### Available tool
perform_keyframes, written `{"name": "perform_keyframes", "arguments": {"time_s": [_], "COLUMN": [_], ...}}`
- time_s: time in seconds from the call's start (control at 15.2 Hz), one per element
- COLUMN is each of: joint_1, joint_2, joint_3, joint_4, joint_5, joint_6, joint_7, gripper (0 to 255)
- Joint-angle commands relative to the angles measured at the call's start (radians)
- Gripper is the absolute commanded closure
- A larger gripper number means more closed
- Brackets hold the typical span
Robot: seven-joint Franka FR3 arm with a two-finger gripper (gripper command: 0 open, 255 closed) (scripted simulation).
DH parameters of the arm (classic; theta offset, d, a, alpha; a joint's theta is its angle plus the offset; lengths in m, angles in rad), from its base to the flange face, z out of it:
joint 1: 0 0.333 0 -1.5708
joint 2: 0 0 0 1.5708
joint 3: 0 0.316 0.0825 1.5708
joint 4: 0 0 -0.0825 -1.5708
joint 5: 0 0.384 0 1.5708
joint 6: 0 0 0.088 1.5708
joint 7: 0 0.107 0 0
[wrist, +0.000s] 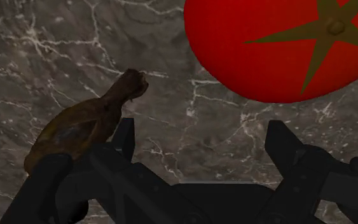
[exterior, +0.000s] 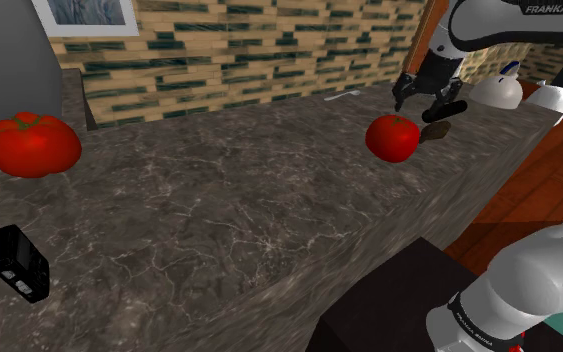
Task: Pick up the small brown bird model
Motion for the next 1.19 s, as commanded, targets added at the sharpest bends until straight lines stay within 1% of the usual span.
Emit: {"name": "perform_keyframes", "arguments": {"time_s": [0.0, 0.59, 0.66, 1.12], "joint_1": [-0.042, -0.221, -0.221, -0.225], "joint_2": [0.026, 0.121, 0.121, 0.132], "joint_3": [-0.009, -0.063, -0.063, -0.068], "joint_4": [0.002, -0.003, -0.003, -0.095], "joint_5": [-0.014, -0.071, -0.071, -0.081], "joint_6": [0.022, 0.105, 0.106, 0.208], "joint_7": [0.071, 0.367, 0.368, 0.383], "gripper": [0, 0, 0, 0]}}
